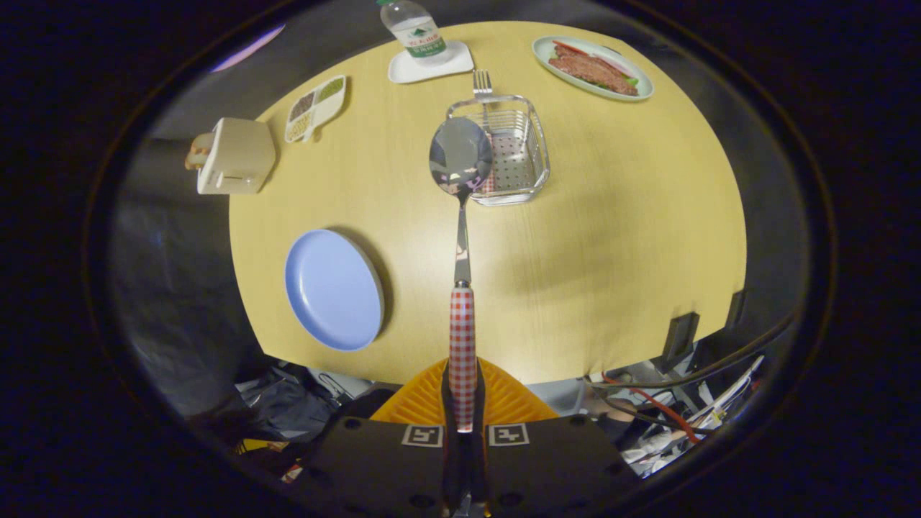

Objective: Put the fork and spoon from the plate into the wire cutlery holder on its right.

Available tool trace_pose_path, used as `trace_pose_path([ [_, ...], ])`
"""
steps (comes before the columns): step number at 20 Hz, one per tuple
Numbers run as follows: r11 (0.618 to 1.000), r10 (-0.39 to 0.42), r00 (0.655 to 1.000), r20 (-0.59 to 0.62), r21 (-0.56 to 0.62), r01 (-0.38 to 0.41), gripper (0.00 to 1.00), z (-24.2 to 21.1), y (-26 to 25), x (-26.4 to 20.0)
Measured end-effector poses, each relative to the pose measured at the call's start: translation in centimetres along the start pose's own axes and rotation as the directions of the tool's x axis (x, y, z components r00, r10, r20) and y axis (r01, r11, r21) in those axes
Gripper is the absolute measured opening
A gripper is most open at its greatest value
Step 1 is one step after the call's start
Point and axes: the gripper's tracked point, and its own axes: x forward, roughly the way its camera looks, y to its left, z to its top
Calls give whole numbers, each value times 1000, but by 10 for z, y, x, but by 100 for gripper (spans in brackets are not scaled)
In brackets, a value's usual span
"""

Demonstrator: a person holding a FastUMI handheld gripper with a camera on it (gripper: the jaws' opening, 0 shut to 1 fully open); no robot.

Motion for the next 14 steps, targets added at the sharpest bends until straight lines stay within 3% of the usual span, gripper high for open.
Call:
trace_pose_path([
  [7,997,-59,980,-190,-54,49,9,42,-21,5],
  [14,986,-156,932,-326,-107,128,11,54,-30,-13],
])
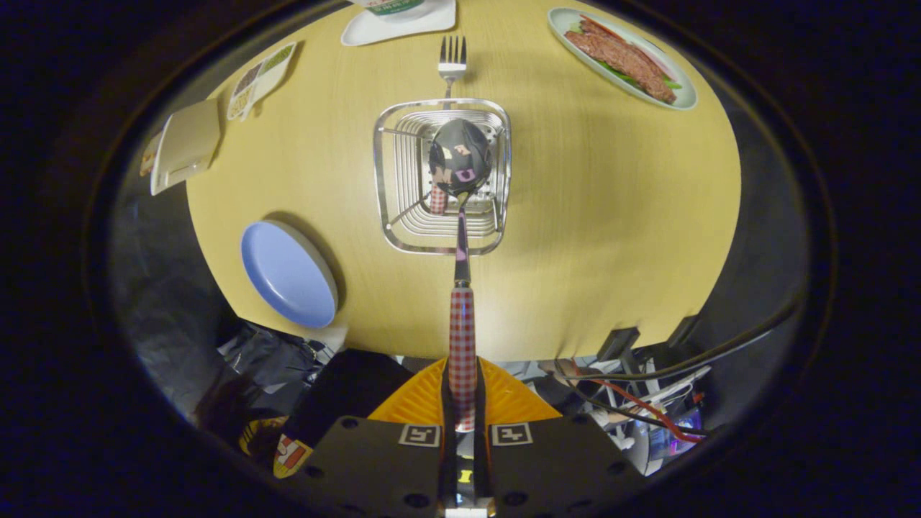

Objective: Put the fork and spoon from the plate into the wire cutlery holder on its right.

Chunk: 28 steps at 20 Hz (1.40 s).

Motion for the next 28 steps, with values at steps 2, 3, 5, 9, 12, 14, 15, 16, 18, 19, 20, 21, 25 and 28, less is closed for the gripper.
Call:
trace_pose_path([
  [2,1000,15,1000,-15,6,-15,18,4,5,-1],
  [3,1000,18,1000,-20,10,-17,25,5,5,-1],
  [5,999,35,999,-11,21,-34,37,10,8,-3],
  [9,994,102,992,69,39,-105,63,19,11,-15],
  [12,984,151,975,166,70,-164,82,23,11,-30],
  [14,980,170,962,212,65,-188,94,17,10,-37],
  [15,978,180,955,236,57,-198,100,15,9,-42],
  [16,978,183,946,267,50,-204,100,15,10,-44],
  [18,976,193,920,341,31,-217,100,14,13,-53],
  [19,974,203,900,385,20,-227,100,15,16,-58],
  [20,970,220,876,429,2,-244,100,14,20,-64],
  [21,967,233,845,481,-23,-254,100,14,24,-72],
  [25,965,238,693,680,-83,-250,100,7,23,-90],
  [28,946,276,549,789,-122,-301,100,-9,39,-108],
])
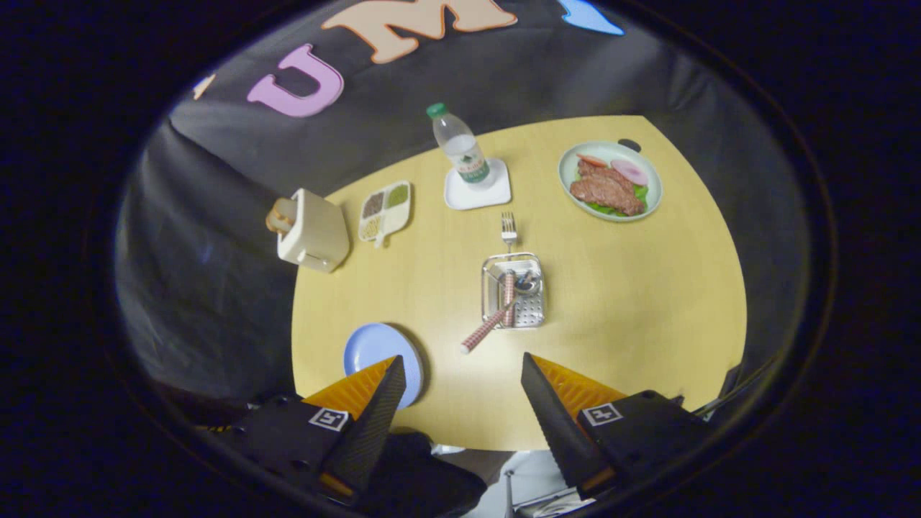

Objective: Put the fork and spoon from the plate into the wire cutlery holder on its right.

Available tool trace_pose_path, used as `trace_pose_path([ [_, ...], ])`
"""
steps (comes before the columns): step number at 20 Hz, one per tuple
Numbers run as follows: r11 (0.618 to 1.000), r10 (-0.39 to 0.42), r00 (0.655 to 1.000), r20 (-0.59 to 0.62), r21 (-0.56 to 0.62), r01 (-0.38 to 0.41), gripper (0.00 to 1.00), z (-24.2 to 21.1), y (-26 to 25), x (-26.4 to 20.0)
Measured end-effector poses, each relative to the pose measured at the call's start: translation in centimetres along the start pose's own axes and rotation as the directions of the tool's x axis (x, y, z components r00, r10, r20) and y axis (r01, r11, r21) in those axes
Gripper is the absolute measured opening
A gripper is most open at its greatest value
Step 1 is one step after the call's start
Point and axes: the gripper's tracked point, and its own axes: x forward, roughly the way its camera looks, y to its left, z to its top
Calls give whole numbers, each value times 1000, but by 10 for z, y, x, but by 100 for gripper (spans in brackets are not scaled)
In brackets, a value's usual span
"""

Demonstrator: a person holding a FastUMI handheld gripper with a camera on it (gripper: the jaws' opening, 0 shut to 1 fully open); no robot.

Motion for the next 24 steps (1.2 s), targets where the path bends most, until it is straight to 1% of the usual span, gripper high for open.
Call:
trace_pose_path([
  [2,1000,19,990,140,-22,-16,100,8,9,-19],
  [3,999,24,975,219,-44,-14,100,17,12,-30],
  [4,997,25,953,301,-73,-3,100,22,15,-40],
  [5,995,20,922,388,-102,21,100,28,15,-50],
  [7,985,8,838,546,-148,87,100,36,21,-72],
  [9,975,5,738,674,-168,146,100,41,26,-97],
  [12,967,-1,601,799,-151,203,100,40,26,-130],
  [13,968,-6,565,825,-138,211,100,36,25,-137],
  [14,968,-11,536,844,-126,218,100,34,24,-140],
  [15,968,-17,515,857,-115,222,100,31,22,-143],
  [17,969,-24,491,871,-101,227,100,19,19,-142],
  [21,968,-30,422,906,-78,238,100,4,15,-137],
  [23,963,-52,399,915,-60,264,100,1,6,-137],
  [24,958,-71,393,917,-48,284,100,-1,-1,-137],
])
